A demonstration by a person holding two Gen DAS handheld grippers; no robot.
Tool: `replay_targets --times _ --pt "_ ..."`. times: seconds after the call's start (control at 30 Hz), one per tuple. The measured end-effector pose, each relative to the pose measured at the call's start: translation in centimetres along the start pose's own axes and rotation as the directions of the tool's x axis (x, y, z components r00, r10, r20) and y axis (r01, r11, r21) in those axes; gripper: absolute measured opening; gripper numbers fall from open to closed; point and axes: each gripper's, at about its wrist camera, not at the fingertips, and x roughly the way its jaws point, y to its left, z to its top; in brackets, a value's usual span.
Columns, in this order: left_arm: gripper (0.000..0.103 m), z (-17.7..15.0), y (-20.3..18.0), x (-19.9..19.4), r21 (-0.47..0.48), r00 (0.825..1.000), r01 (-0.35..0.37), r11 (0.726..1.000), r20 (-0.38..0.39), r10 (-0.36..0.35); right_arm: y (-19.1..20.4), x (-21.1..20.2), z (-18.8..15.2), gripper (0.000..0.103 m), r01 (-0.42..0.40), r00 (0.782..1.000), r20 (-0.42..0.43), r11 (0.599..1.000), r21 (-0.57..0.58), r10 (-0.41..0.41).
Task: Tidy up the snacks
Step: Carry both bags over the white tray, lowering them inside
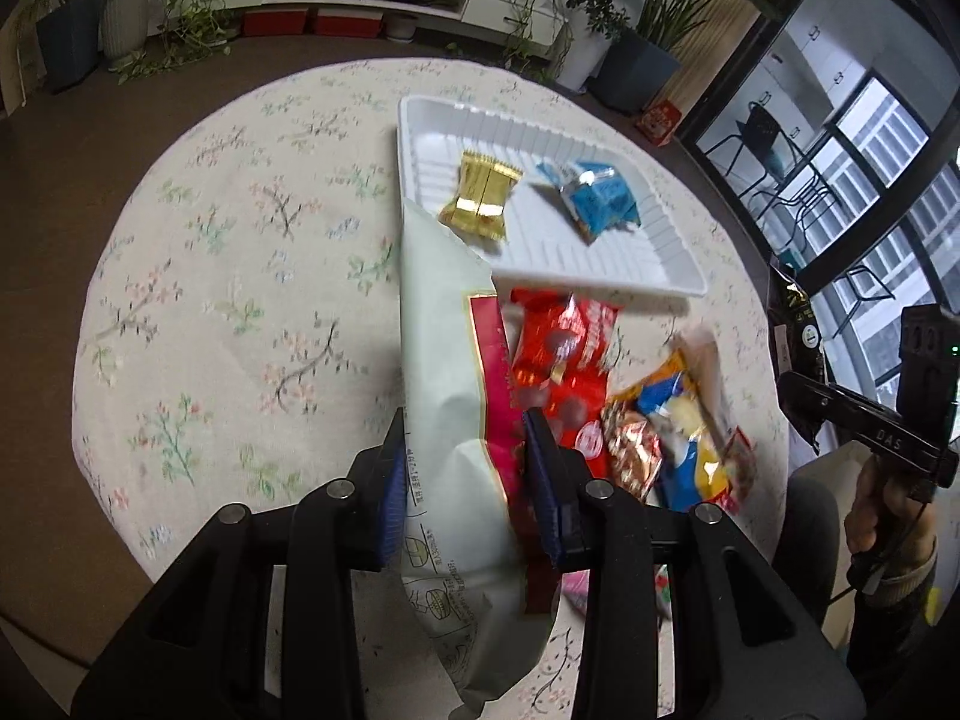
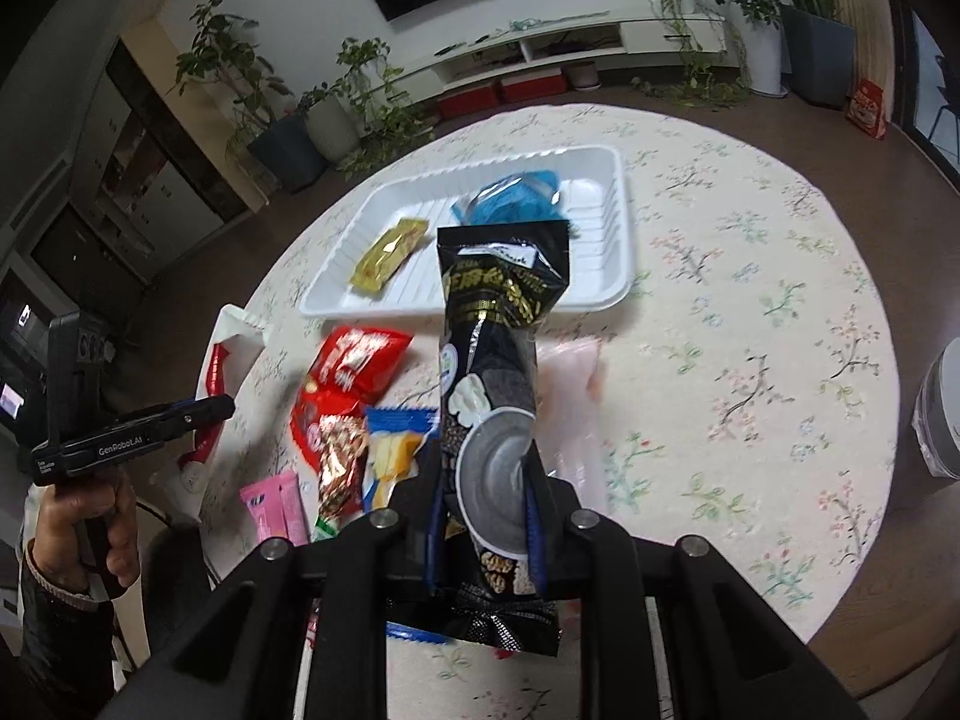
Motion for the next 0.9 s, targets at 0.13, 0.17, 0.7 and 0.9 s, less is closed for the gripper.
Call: replay_targets --times 0.13,0.17,0.7,0.9 --pt "0.033 2.9 -0.2 -0.3 0.012 1.000 0.013 1.000 0.026 -0.013 -1.4 -1.0 1.7 0.023 0.019 0.999 0.032 1.000 0.013 -0.019" --pt "0.033 3.9 -0.4 -0.3 0.019 0.999 0.014 1.000 0.036 -0.015 -1.7 -1.3 2.4 0.023 0.025 0.999 0.042 1.000 0.014 -0.026" --pt "0.033 18.2 -4.7 5.1 0.116 0.998 0.028 0.993 0.051 -0.034 -0.1 4.1 14.0 0.023 -0.001 0.999 0.054 0.999 -0.034 0.003" --pt "0.033 19.8 -4.4 10.1 0.090 1.000 0.025 0.996 0.006 -0.026 -0.6 9.4 14.7 0.023 0.043 0.999 -0.031 0.999 -0.024 -0.044"
